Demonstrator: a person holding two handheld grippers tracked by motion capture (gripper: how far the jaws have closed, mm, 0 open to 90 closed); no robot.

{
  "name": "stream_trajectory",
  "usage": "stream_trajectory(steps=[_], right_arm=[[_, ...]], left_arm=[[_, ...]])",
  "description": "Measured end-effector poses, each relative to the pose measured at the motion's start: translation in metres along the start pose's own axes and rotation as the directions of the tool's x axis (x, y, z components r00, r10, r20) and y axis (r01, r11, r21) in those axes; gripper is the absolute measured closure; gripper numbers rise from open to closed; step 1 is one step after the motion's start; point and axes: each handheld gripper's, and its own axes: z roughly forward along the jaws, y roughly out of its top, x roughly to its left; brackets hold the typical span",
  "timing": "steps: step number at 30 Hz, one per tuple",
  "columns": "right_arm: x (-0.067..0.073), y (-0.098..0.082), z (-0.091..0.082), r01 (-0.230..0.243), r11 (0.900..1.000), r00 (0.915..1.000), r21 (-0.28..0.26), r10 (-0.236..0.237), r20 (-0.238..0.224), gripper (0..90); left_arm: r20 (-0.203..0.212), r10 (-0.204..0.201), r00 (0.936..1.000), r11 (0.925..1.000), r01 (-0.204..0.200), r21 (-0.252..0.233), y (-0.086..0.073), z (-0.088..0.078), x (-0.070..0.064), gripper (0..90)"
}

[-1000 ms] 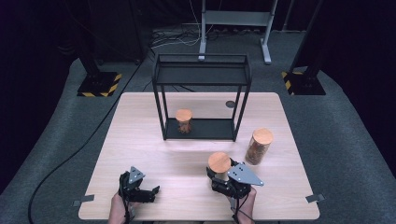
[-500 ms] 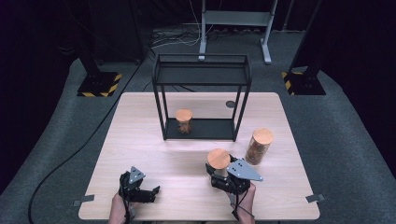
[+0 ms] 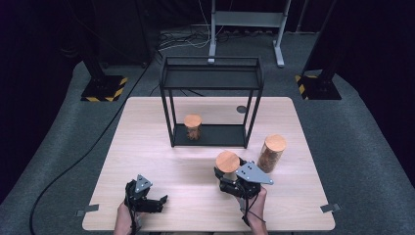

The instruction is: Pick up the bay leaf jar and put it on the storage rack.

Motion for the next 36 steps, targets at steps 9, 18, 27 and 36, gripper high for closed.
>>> stream_trajectory(steps=[9,18,27,36], right_arm=[[-0.003,0.006,0.006,0.005,1.000,1.0000,-0.002,-0.005,0.003,24.7],[-0.005,0.009,0.013,0.007,1.000,1.0000,0.001,-0.007,0.003,24.7],[-0.009,0.012,0.020,0.008,1.000,0.9999,0.007,-0.008,0.008,24.7],[-0.012,0.016,0.024,0.013,1.000,0.9999,0.008,-0.013,0.011,24.7]], left_arm=[[0.000,0.001,1.0000,1.0000,-0.001,0.000,0.000,0.000,0.000,0.0],[0.000,0.000,1.0000,1.0000,0.000,0.000,0.000,0.000,0.000,0.0],[0.000,0.000,1.0000,1.0000,0.000,0.000,0.000,0.000,0.000,0.0],[0.001,0.000,1.0000,1.0000,0.000,0.000,0.000,0.000,0.000,0.0]])
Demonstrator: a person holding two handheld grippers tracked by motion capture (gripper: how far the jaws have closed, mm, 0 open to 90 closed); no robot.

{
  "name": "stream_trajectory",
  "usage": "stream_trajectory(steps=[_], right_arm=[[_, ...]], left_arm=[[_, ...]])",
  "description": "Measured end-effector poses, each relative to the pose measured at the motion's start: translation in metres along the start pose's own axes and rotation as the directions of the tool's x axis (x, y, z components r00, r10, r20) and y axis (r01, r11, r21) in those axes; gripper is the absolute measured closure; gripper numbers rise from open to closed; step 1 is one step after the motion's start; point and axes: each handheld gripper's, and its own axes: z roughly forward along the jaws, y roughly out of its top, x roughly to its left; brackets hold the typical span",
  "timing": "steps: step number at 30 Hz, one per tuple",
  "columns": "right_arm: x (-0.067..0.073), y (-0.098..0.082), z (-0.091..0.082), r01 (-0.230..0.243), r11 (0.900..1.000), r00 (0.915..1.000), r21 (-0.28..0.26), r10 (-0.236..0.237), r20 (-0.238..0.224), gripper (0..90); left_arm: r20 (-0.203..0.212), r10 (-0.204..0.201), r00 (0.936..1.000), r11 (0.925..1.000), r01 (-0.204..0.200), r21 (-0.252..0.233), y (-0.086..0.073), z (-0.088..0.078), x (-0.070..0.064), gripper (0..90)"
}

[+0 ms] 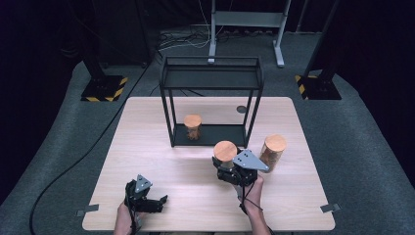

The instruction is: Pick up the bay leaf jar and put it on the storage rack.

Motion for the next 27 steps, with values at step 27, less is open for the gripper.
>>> stream_trajectory(steps=[27], right_arm=[[-0.010,0.008,0.021,-0.003,1.000,1.0000,0.019,0.003,-0.005,24.7]], left_arm=[[0.000,0.000,1.0000,1.0000,0.000,0.000,0.000,0.000,0.000,0.0]])
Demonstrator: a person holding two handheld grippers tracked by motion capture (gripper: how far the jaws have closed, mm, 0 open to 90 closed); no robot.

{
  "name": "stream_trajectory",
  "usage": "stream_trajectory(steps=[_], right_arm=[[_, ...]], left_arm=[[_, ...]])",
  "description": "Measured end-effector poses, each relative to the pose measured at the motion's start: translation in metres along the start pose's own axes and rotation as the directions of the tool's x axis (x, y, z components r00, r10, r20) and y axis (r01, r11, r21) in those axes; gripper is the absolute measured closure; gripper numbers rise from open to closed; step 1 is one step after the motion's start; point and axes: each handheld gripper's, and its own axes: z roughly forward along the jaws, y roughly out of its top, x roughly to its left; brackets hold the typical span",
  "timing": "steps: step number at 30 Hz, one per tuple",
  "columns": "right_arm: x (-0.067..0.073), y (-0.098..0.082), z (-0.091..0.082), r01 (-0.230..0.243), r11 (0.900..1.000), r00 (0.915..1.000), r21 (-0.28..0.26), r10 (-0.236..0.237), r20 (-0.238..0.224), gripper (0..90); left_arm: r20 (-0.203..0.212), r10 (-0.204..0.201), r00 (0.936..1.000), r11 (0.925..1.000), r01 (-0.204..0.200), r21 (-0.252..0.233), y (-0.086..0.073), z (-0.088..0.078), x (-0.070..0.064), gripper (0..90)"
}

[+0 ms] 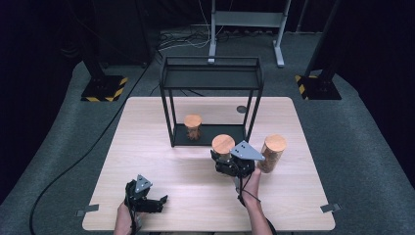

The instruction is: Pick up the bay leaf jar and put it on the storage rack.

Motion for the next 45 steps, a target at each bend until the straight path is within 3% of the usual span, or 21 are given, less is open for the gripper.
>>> stream_trajectory(steps=[45], right_arm=[[-0.016,0.015,0.024,-0.022,1.000,0.9997,0.011,0.021,0.011,24.7]], left_arm=[[0.001,0.001,1.0000,1.0000,-0.001,0.000,0.000,0.000,0.000,0.0]])
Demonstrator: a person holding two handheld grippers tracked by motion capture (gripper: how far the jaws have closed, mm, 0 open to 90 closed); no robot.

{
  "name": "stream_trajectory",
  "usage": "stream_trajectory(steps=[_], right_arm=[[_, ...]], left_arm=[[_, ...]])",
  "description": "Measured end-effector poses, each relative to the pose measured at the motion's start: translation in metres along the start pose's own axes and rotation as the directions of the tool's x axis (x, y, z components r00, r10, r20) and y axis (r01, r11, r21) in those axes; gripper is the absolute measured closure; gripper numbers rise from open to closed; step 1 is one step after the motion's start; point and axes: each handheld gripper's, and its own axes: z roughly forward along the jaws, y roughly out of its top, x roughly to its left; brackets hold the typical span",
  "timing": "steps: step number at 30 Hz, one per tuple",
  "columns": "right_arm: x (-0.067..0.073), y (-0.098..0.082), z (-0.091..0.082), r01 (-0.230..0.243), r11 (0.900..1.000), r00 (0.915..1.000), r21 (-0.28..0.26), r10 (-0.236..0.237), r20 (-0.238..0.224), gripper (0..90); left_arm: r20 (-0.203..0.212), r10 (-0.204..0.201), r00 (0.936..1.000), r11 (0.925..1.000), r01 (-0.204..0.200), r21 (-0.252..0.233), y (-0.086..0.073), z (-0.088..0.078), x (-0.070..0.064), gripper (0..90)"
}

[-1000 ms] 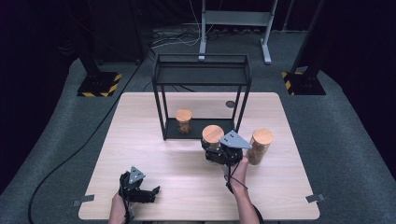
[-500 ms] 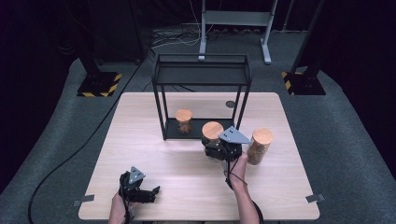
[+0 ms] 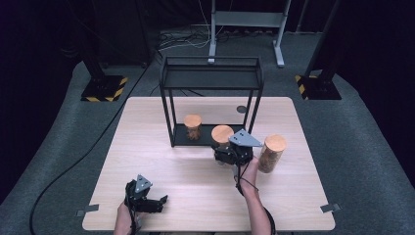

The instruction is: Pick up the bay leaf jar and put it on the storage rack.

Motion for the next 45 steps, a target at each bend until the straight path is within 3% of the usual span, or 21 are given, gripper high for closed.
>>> stream_trajectory(steps=[45], right_arm=[[-0.011,0.015,0.023,-0.002,1.000,0.9999,0.012,0.002,0.016,24.7]], left_arm=[[0.004,0.003,1.0000,1.0000,-0.003,0.000,0.000,0.000,0.000,0.0]])
